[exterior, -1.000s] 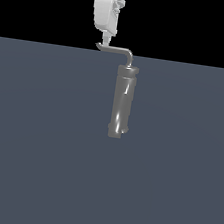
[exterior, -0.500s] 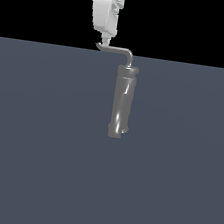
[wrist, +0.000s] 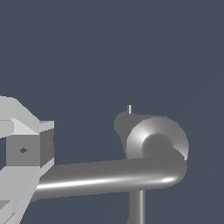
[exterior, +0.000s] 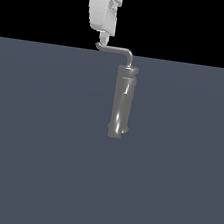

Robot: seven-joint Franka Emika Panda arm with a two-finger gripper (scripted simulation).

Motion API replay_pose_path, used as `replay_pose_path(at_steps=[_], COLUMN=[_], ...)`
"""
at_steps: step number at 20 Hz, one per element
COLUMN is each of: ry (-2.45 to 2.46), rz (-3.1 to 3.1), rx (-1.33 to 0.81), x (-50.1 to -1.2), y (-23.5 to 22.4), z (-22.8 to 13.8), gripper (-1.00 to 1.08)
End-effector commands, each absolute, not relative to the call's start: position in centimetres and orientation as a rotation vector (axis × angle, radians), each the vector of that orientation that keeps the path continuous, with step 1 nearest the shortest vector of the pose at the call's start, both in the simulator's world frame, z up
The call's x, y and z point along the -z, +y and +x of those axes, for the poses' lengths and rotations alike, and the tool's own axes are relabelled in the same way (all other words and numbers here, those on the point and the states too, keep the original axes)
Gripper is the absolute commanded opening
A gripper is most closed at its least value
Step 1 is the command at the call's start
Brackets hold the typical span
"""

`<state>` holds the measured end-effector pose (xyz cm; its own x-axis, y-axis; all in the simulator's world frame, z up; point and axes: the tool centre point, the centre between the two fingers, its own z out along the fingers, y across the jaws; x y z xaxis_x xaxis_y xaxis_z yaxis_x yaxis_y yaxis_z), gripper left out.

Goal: Turn on the faucet by rotating a designated handle.

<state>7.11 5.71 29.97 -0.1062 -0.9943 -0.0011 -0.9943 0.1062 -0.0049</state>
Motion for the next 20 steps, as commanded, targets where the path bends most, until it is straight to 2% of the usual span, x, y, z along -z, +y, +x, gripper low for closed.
replay_pose_path(at_steps=[1,15,20], ry=[2.336,2.337,2.338], rz=[-2.100,-2.100,-2.093], rx=[0.000,0.000,0.007], x=[-30.0,-30.0,-30.0], y=[5.8,6.5,5.7], z=[6.2,2.3,1.9], gripper=[-1.00,-1.00,-1.00])
